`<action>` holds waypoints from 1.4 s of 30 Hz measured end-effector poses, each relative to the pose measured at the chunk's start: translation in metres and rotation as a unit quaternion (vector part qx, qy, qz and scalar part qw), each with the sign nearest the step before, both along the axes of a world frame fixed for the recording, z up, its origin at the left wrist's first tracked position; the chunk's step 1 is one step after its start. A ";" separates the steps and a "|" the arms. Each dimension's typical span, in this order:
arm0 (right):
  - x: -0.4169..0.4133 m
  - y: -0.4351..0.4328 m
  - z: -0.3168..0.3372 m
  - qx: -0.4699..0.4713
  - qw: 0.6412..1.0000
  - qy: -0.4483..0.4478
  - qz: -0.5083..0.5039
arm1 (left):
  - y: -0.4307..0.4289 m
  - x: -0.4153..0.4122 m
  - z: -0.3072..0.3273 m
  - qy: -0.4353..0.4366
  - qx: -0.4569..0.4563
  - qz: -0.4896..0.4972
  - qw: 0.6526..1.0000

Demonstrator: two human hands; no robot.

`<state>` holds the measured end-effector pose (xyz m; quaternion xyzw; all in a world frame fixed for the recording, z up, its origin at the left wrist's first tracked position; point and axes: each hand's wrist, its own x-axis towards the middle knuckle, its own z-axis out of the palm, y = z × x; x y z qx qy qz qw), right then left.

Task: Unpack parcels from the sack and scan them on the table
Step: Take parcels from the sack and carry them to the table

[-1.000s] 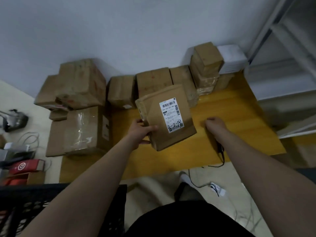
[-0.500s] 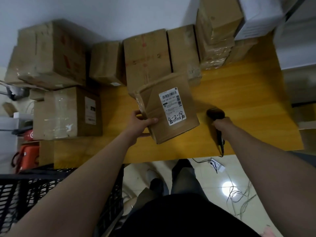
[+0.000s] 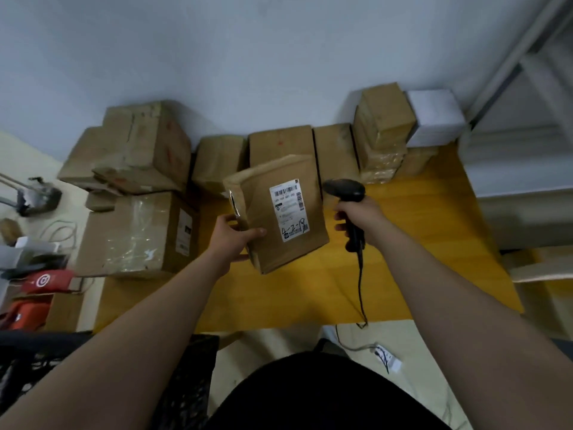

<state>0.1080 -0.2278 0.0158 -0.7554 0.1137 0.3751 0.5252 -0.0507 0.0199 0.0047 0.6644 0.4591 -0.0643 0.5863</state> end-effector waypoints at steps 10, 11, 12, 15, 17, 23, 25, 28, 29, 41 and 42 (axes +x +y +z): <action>-0.060 0.090 0.123 0.061 0.982 -0.099 0.151 | 0.058 -0.041 0.068 -0.066 0.013 0.074 0.995; -0.067 0.094 0.130 0.059 0.980 -0.107 0.154 | 0.062 -0.045 0.072 -0.069 0.013 0.083 0.994; -0.072 0.098 0.135 0.059 0.979 -0.114 0.156 | 0.065 -0.050 0.076 -0.070 0.013 0.092 0.993; -0.086 0.107 0.150 0.065 0.976 -0.124 0.168 | 0.075 -0.063 0.083 -0.075 -0.002 0.113 0.991; -0.095 0.111 0.156 0.062 0.976 -0.124 0.169 | 0.080 -0.072 0.086 -0.084 -0.008 0.115 0.990; -0.111 0.117 0.160 0.045 0.978 -0.112 0.170 | 0.088 -0.085 0.090 -0.099 -0.005 0.099 0.990; -0.113 0.119 0.161 0.047 0.980 -0.108 0.160 | 0.089 -0.087 0.089 -0.104 -0.012 0.093 0.990; -0.114 0.121 0.165 0.049 0.980 -0.115 0.154 | 0.092 -0.087 0.088 -0.107 -0.023 0.082 0.991; -0.113 0.121 0.166 0.048 0.980 -0.118 0.152 | 0.093 -0.086 0.088 -0.107 -0.026 0.078 0.991; -0.105 0.121 0.174 0.032 0.978 -0.133 0.159 | 0.095 -0.068 0.082 -0.115 -0.027 0.082 0.990; -0.104 0.121 0.174 0.032 0.978 -0.134 0.158 | 0.095 -0.066 0.081 -0.113 -0.025 0.082 0.990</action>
